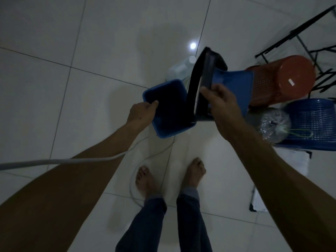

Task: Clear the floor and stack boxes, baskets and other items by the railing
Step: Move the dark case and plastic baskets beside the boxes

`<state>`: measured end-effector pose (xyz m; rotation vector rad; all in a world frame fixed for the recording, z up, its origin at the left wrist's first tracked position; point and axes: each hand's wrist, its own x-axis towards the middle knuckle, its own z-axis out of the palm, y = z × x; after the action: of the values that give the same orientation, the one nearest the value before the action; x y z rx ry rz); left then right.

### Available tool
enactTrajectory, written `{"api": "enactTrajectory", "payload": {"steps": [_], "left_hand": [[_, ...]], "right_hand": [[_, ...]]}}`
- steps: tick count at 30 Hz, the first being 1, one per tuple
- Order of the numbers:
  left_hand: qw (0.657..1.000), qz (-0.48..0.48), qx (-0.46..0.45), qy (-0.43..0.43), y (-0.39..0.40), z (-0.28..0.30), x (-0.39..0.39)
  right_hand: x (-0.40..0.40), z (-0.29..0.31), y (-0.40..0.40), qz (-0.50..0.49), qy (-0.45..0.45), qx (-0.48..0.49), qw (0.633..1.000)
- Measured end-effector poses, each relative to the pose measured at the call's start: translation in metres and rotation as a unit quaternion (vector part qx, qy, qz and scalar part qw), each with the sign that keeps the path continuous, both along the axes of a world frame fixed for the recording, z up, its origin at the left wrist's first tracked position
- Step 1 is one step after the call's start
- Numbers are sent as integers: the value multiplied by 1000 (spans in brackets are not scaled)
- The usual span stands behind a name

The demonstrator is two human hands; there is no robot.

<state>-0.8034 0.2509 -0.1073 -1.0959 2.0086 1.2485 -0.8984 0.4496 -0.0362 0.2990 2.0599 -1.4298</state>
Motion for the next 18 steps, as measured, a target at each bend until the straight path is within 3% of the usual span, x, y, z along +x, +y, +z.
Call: {"api": "enactTrajectory", "payload": {"steps": [2, 4, 6, 11, 15, 18], "left_hand": [[995, 75, -3, 66, -5, 12, -2], [973, 189, 81, 106, -11, 26, -9], [948, 245, 170, 111, -15, 38, -13], [957, 225, 160, 90, -23, 23, 0], [952, 241, 175, 69, -28, 3, 13], [945, 261, 177, 83, -25, -8, 14]], "right_hand": [[15, 2, -18, 79, 60, 49, 994], [31, -2, -35, 159, 124, 105, 974], [49, -14, -52, 219, 172, 132, 951], [92, -43, -88, 296, 159, 194, 922], [108, -43, -92, 430, 164, 233, 856], [113, -20, -80, 366, 278, 166, 872]]}}
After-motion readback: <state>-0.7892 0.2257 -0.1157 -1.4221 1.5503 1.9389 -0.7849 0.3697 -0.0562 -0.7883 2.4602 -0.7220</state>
